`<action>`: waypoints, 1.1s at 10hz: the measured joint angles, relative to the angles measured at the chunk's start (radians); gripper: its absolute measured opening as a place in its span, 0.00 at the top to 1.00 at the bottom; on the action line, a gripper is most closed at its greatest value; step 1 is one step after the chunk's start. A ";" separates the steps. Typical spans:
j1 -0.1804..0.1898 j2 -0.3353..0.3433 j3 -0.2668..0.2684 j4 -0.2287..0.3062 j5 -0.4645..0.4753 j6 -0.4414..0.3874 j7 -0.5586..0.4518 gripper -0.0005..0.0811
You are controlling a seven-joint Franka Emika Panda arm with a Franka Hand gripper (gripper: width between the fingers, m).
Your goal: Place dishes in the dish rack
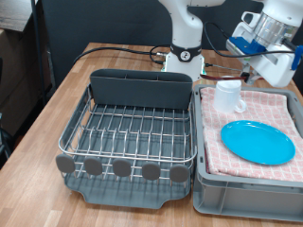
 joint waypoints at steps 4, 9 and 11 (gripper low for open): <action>0.000 -0.077 -0.022 -0.069 0.021 -0.004 0.061 0.89; 0.000 -0.204 -0.112 -0.161 0.150 -0.071 0.014 0.89; 0.000 -0.271 -0.174 -0.228 0.187 -0.036 -0.041 0.89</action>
